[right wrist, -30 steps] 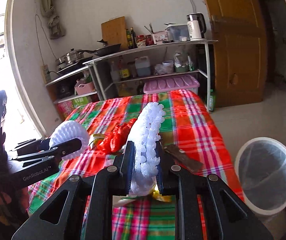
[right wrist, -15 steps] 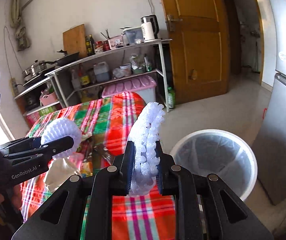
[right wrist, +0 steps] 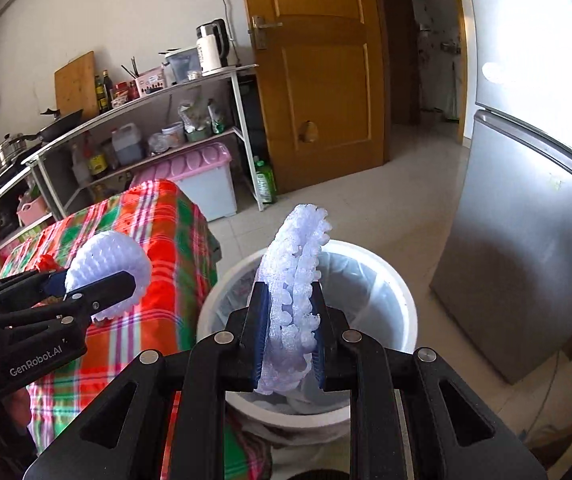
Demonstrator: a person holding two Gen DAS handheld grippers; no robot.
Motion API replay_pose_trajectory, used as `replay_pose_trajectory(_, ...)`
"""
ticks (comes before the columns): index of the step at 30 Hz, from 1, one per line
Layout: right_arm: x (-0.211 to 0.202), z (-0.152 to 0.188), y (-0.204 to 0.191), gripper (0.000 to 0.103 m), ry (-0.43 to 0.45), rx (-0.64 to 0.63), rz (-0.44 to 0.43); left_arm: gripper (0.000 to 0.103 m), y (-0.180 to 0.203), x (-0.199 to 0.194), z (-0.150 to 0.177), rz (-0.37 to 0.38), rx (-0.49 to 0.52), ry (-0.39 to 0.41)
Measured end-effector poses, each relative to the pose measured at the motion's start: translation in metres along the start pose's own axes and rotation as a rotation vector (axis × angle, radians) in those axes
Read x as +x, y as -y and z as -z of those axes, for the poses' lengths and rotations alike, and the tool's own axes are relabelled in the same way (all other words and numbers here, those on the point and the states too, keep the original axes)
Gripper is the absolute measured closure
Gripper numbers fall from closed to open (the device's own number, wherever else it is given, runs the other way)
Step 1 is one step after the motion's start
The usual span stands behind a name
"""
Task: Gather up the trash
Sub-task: 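Carry both foam nets over the bin and open both grippers to drop them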
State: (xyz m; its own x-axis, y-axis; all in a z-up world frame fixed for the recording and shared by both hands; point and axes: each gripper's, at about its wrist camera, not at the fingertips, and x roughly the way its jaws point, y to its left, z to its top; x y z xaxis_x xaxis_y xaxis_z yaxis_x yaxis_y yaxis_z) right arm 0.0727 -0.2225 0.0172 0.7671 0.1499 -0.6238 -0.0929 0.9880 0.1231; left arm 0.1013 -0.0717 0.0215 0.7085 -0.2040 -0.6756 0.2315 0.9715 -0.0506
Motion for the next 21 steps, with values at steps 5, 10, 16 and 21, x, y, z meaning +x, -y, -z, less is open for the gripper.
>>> replay_pose_trajectory(5, 0.023, 0.006, 0.022, 0.083, -0.058, -0.003, 0.056, 0.058, 0.016, 0.024, 0.000, 0.008, 0.014, -0.044)
replay_pose_trajectory(10, 0.051, 0.013, 0.036, 0.083, -0.130, 0.009, 0.070, 0.058, 0.025, 0.049, 0.003, 0.011, 0.017, -0.105)
replay_pose_trajectory(16, 0.077, 0.016, 0.046, 0.082, -0.188, 0.022, 0.091, 0.053, 0.030, 0.068, 0.006, 0.005, 0.021, -0.161)
replay_pose_trajectory(21, 0.088, 0.019, 0.049, 0.062, -0.209, 0.022, 0.089, 0.034, 0.031, 0.075, 0.008, 0.010, 0.000, -0.183)
